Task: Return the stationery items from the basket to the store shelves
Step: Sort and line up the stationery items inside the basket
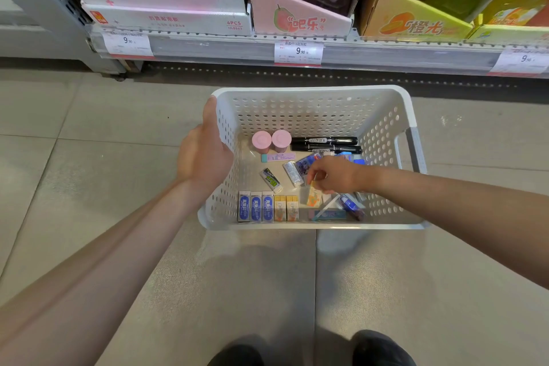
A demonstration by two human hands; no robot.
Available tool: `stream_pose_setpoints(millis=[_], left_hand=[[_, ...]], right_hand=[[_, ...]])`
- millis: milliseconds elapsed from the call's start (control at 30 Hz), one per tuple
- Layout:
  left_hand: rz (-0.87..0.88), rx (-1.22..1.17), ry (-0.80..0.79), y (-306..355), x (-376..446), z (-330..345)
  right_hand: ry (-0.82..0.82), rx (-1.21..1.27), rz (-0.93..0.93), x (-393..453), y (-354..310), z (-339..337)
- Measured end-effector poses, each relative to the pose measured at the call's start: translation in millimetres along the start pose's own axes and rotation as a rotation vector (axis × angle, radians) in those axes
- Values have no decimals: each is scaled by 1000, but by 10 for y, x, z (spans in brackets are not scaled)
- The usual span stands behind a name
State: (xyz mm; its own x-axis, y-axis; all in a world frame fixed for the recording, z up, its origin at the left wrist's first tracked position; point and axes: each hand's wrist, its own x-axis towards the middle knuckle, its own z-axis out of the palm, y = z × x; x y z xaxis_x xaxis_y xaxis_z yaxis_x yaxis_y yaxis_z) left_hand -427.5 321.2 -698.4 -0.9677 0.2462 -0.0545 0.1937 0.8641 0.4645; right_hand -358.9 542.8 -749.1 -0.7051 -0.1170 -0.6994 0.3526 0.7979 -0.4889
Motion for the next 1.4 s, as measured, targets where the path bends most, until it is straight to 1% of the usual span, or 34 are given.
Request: stream_pose_setpoints(millis=[200, 400, 567, 800, 933, 1133, 1400], left_hand=[[-8, -6, -6, 16, -2, -10], [-13, -6, -6, 19, -2, -10], [-13, 7, -13, 36, -6, -20], [-17, 7, -6, 30, -5, -6], [-16, 5, 0, 19, 4, 3], [-4, -1, -5, 12, 2, 5], [0, 3, -7, 13, -1, 15]], right_hand=[[85, -157, -46, 100, 12, 133], [65, -174, -59, 159, 29, 226], [94, -216, -40, 237, 40, 297], [116, -310, -66, 246, 18, 332], [91, -339, -74, 233, 19, 367], [89, -293, -63, 254, 47, 350], [9, -287, -63, 192, 35, 358]])
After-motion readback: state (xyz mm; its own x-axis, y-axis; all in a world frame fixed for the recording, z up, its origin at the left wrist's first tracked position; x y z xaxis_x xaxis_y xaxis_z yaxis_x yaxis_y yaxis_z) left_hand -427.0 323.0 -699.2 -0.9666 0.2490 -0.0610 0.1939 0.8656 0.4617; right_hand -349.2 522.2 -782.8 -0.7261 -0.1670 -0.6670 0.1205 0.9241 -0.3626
